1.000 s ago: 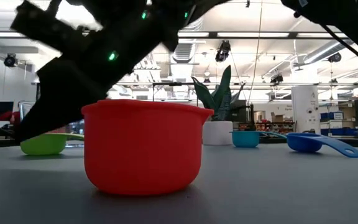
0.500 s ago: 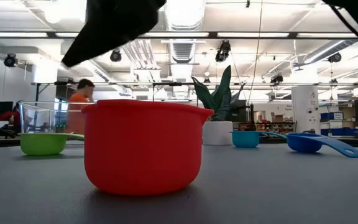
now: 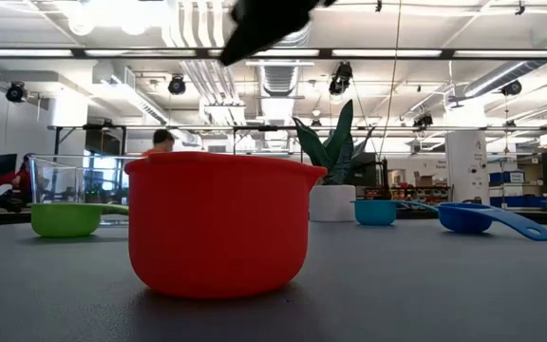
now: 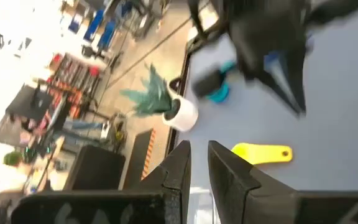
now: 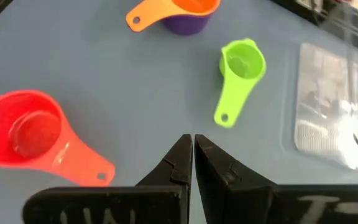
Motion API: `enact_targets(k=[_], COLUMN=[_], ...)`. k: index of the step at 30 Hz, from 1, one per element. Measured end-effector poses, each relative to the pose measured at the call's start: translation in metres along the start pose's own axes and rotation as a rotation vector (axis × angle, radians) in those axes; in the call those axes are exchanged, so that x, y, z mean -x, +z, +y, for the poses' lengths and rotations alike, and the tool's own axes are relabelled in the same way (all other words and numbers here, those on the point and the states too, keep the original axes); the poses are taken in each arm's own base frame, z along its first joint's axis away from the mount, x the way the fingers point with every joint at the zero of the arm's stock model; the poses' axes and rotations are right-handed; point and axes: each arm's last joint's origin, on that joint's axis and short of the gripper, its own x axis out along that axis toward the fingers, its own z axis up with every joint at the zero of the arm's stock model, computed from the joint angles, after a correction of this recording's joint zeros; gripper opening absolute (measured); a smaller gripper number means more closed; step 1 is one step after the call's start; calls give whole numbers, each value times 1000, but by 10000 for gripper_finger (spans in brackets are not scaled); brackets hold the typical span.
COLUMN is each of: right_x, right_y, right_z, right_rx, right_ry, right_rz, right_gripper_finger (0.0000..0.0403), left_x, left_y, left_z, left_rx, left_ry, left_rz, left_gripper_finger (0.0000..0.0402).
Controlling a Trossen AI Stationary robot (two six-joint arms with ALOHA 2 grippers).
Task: Nest measuring cups in basket
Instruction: Stack the red measuring cup on top of the orange measuring cup
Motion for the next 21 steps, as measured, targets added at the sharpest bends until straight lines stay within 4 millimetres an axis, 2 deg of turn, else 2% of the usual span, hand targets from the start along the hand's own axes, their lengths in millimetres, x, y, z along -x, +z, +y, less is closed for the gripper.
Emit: enact_targets(k=[5,10,12,16,18,21], right_x=[33,56,64,75,79,82], right_y=[-24,-44,-49,-58,-60,-68], right_z=[4,9,10,12,13,15], right_rx=[-85,-145,-163,-173,-187,-212], right_ry=[-42,-101,-124,-139,-155,-158], right_rz=[-51,-128,-169,-226,-255,-251], right_gripper_finger=[9,9,9,9,9,9], left_x=[-28,-59,-72,-92,-98,-104], left_y=[-23,-43,-46,-50,-55,-67], left_z=[-7,-33,-47,-67,-69,-60], left_rx=[84,207,237,186,147,116], left_ry=[5,-109,-217,-461,-525,-524], left_rz=[32,-16,-93,-373,-490,-532], left_gripper_finger=[37,37,37,37,37,37])
